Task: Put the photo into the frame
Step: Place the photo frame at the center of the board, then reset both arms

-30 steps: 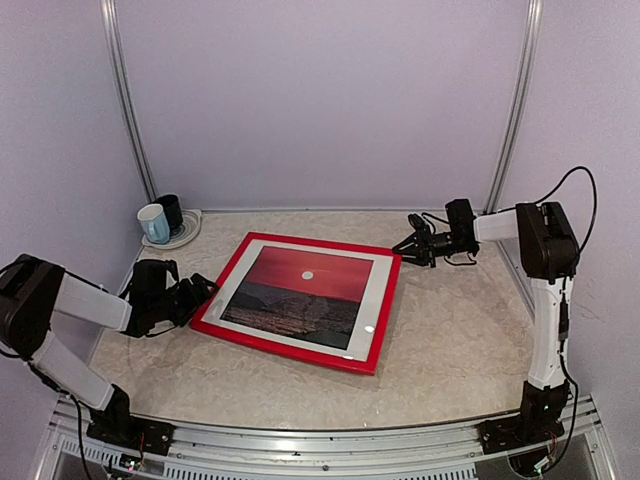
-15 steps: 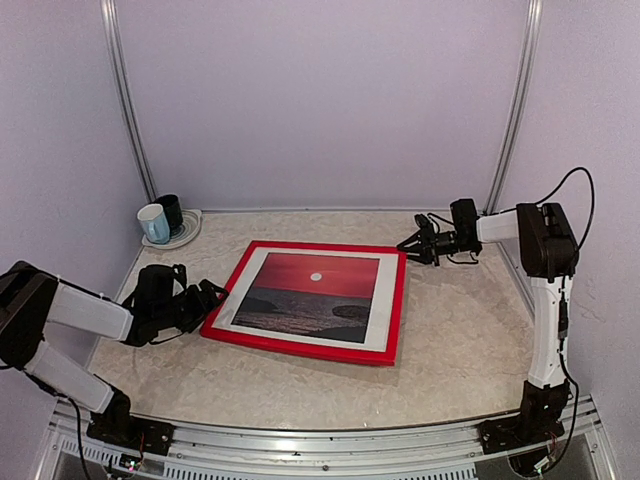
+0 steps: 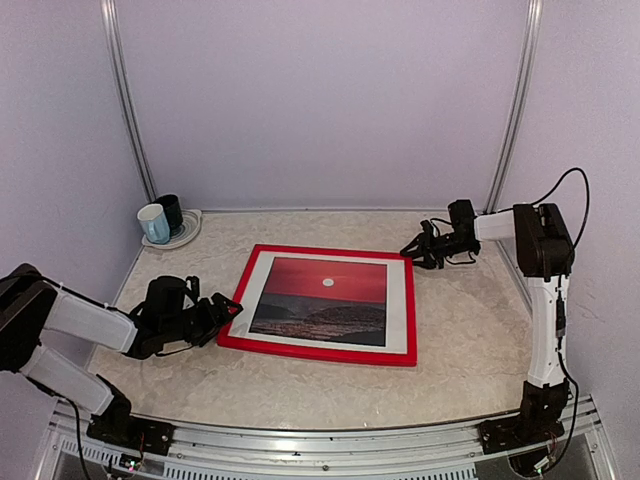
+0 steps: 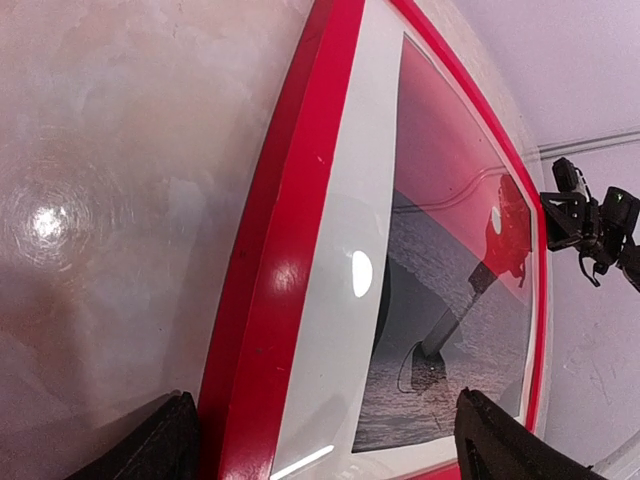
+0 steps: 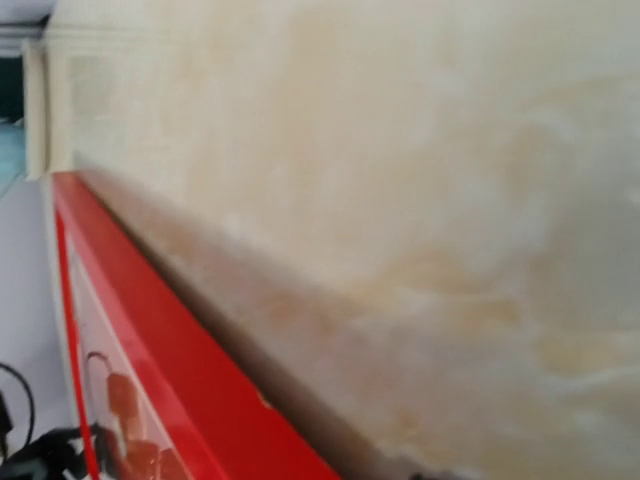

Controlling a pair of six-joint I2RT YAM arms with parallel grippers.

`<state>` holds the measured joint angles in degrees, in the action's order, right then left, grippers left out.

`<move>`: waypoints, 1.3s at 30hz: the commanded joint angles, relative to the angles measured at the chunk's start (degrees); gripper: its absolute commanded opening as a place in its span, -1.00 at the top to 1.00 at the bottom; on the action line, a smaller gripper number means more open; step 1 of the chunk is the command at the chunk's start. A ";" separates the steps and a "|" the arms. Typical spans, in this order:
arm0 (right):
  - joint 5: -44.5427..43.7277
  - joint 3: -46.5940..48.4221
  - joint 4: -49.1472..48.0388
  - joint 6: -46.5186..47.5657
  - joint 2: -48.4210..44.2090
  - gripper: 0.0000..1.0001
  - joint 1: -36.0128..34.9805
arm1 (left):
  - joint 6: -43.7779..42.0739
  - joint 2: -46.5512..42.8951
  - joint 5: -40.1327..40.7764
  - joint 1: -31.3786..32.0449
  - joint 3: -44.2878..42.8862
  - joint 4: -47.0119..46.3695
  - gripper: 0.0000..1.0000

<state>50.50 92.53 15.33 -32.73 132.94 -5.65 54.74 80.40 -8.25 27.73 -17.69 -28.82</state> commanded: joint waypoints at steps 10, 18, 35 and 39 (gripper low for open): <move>-0.79 5.60 -1.86 -4.97 1.40 0.05 0.20 | 1.62 1.42 0.49 4.31 -1.63 -2.56 -0.73; -3.72 8.54 -0.78 -4.89 1.75 -0.15 0.11 | 1.89 2.31 1.79 5.16 -2.71 -2.12 -0.74; -33.13 2.32 2.65 3.20 -16.50 -0.97 -0.14 | -3.56 -13.45 11.11 4.67 -6.61 13.80 -0.94; -36.52 -7.16 -1.62 7.10 -27.21 -0.99 -1.44 | -9.86 -20.78 14.40 3.48 -11.92 23.26 -0.98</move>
<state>19.94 92.62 17.28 -30.20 115.44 -5.93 52.01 65.36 1.04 32.14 -24.01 -15.33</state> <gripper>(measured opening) 0.990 0.986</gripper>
